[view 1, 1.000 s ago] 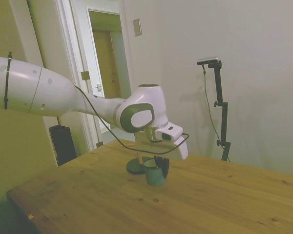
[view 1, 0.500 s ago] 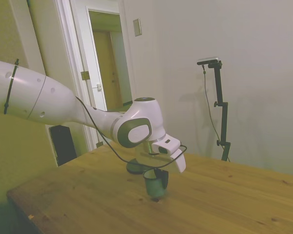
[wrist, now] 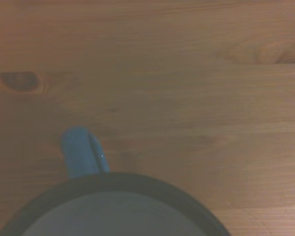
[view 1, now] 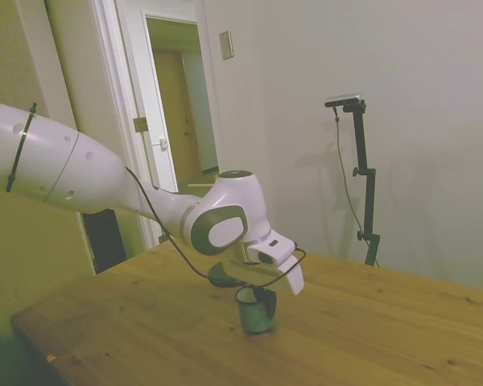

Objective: Unload the mug

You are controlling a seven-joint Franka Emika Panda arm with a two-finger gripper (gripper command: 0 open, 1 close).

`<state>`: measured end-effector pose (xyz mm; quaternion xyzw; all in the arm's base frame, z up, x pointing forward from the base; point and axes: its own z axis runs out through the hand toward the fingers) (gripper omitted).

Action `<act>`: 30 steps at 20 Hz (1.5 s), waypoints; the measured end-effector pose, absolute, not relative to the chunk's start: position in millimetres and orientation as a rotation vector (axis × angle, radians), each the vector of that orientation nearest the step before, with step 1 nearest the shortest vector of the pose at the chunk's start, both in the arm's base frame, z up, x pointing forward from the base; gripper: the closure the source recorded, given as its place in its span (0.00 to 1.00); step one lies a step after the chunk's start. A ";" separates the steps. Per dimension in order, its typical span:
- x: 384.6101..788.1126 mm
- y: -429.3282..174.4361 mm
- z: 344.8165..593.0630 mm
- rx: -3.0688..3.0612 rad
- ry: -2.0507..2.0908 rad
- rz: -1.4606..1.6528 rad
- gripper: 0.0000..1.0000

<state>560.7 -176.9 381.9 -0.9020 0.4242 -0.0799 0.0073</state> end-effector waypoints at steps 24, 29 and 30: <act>552.5 -174.3 376.3 -2.793 1.383 -0.215 0.00; 557.3 -171.5 396.2 -2.786 1.367 -0.263 0.00; 559.7 -170.4 401.1 -2.785 1.361 -0.272 0.00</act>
